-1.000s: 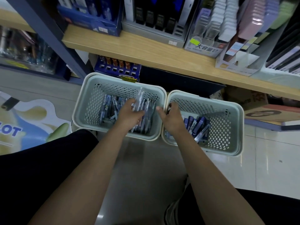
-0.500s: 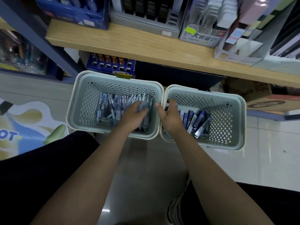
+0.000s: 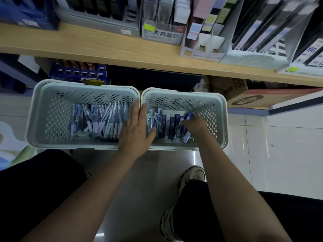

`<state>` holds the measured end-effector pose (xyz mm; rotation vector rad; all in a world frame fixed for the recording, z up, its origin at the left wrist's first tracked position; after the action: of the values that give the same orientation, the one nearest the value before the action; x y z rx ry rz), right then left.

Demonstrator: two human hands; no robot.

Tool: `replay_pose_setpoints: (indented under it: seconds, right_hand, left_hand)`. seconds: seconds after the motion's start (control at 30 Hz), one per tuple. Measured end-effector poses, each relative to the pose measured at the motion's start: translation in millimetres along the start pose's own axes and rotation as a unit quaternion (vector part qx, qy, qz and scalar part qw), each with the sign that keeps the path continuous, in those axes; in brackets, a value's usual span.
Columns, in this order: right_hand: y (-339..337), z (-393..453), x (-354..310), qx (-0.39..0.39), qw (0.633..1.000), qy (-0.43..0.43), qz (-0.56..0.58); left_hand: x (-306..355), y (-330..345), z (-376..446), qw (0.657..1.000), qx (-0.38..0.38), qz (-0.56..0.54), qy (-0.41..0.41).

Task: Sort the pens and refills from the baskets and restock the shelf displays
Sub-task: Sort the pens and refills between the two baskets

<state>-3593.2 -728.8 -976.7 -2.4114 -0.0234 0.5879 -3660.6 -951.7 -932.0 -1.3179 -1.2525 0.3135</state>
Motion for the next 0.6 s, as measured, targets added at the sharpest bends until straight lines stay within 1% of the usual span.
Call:
replay_pose_setpoints:
  seconds: [0.07,0.13,0.2,0.3,0.4,0.5,0.6]
  right_hand:
    - [-7,9,17,-0.025,0.998,0.060,-0.006]
    - [-1,21,30,-0.054,0.994,0.087,-0.040]
    - [9,34,35,-0.060,0.993,0.069,-0.073]
    - [17,41,31,-0.046,0.993,0.042,-0.100]
    - [28,45,17,-0.048,0.994,-0.008,-0.103]
    - [34,51,16,-0.033,0.995,0.000,-0.097]
    - [41,53,21,-0.062,0.995,0.037,-0.065]
  left_hand:
    - [0,1,1,1.000,-0.007,0.006,-0.002]
    - [0,1,0,1.000,-0.002,0.007,-0.001]
    - [-2,1,0,1.000,0.001,0.005,-0.002]
    - [-3,3,0,1.000,-0.006,0.002,-0.007]
    - [-2,3,0,1.000,-0.012,0.002,-0.010]
    - [-1,3,0,1.000,-0.011,0.000,-0.009]
    - [-2,3,1,1.000,-0.005,0.003,-0.004]
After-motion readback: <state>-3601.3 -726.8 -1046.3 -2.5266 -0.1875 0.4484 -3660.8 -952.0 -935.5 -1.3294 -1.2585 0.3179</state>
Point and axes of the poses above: each hand's wrist, its own z-axis towards the middle knuckle, its own y-axis out of the palm, x = y × z, the point moved 6 cm from there along z, towards the middle knuckle, and after that the axes turned 1 degree about y, right-handed, at the moved point
